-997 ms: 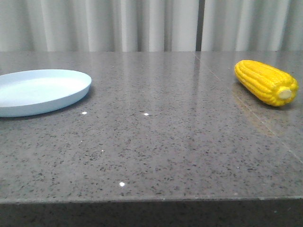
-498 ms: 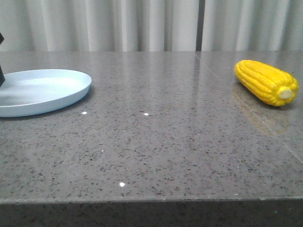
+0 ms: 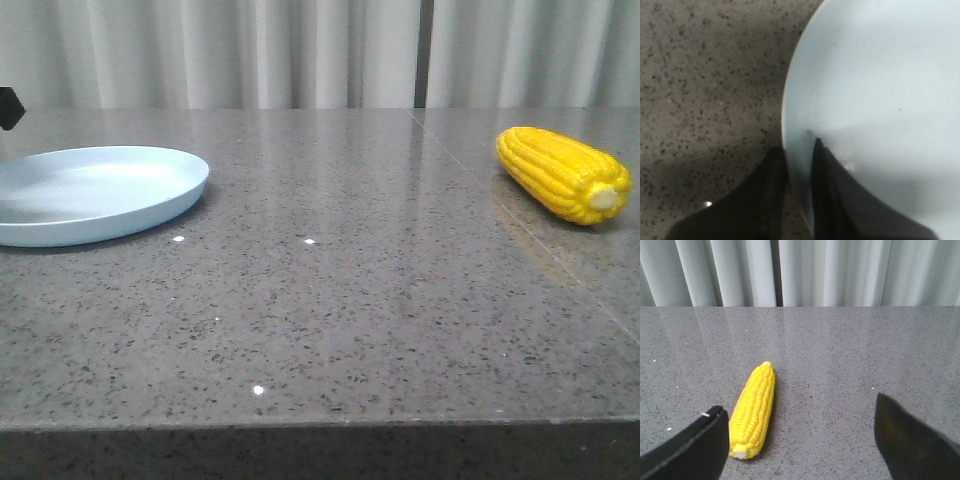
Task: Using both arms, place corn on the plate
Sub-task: 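Lower the left gripper to the plate rim and push it toward the center, then raise the left gripper away from the repositioned plate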
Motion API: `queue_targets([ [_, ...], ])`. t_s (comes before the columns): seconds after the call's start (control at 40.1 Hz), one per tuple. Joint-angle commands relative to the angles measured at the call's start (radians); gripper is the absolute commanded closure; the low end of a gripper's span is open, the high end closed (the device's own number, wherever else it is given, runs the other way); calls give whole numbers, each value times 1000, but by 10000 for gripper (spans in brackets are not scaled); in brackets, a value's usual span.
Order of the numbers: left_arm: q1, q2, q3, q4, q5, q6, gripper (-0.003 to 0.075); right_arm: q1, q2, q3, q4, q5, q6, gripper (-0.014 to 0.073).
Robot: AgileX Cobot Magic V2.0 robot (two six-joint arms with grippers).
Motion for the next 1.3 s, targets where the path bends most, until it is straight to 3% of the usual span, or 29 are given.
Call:
queue_targets([
  [0.0,-6,-34,-33,-30,-45,-3,741,-8,13,-38,5,-84,-7,-20],
  [0.15,-32,-41,-65,-169,-46,20,741,-8,13,-38,5,-84,-7,-20],
  [0.449,-218,-4,-142,-355,-88,16,740,-8,13,-38,5,-84,-7,-20],
  [0.872,-240,99,-168,-454,-89,16,728,-8,13,-38,5,-84,-7,-20],
  [1.022,-240,99,-168,-447,-76,25,577,-8,13,-38,5,-84,-7,-20],
  [1.196,-236,73,-189,-382,-71,27,291,-8,13,-38,5,-84,-7,-20],
  [1.271,-233,29,-205,-307,-75,-1,293,-8,13,-38,5,-84,-7,-20],
])
